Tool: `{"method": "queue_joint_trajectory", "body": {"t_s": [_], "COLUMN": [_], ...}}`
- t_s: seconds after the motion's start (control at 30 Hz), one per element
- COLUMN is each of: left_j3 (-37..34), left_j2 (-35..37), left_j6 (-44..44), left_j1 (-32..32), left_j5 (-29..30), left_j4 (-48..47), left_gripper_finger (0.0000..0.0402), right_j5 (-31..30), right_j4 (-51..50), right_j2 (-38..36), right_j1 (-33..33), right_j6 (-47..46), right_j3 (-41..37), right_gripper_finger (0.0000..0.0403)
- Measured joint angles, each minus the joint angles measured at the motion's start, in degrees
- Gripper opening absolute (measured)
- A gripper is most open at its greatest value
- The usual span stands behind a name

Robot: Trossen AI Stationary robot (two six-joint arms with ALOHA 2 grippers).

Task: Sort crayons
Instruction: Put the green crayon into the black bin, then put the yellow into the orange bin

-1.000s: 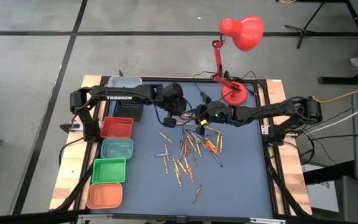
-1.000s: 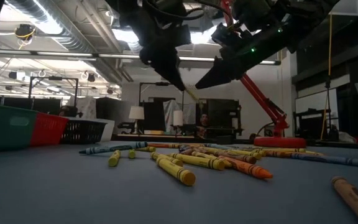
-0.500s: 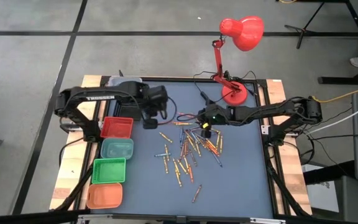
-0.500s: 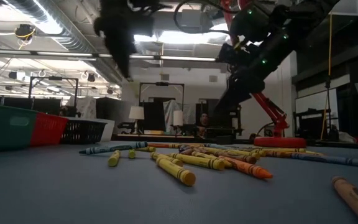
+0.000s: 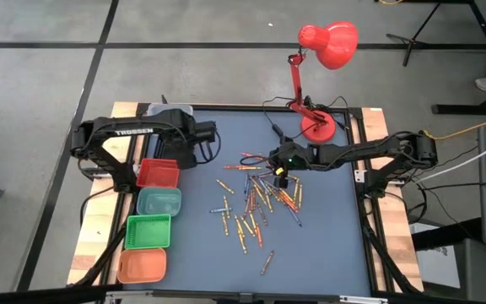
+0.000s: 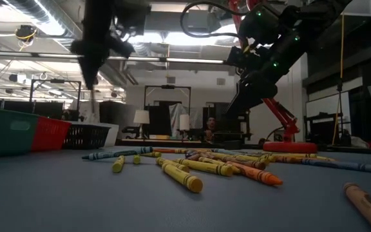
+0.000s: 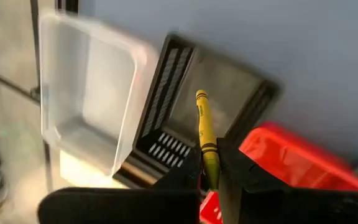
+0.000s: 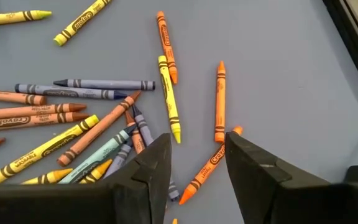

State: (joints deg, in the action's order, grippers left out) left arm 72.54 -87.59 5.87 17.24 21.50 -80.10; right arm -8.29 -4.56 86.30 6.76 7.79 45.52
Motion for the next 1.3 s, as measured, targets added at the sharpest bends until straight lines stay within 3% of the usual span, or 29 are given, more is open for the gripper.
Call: {"method": "queue_joint_trajectory", "body": {"t_s": [0.23,0.57,0.93,1.3], "left_j3": [-9.33,-15.69,-16.62,-16.45], "left_j2": [-0.17,-0.15,-0.14,-0.13], "left_j6": [0.0,-0.05,0.17,4.59], "left_j1": [3.38,4.41,4.39,4.32], "left_j5": [2.02,2.02,1.9,1.33], "left_j4": [0.83,6.15,10.16,15.52], "left_gripper_finger": [0.001,0.0012,0.0088,0.009], "right_j5": [-0.02,-0.02,0.06,1.46], "right_j4": [-0.12,-9.19,-18.37,-19.26], "right_j2": [0.0,0.0,0.0,0.09], "right_j1": [0.0,0.0,0.0,0.0], "right_j6": [0.0,-0.23,-6.16,-6.45], "right_j3": [-0.02,-0.07,-0.07,-2.76], "right_gripper_finger": [0.015,0.015,0.015,0.015]}}
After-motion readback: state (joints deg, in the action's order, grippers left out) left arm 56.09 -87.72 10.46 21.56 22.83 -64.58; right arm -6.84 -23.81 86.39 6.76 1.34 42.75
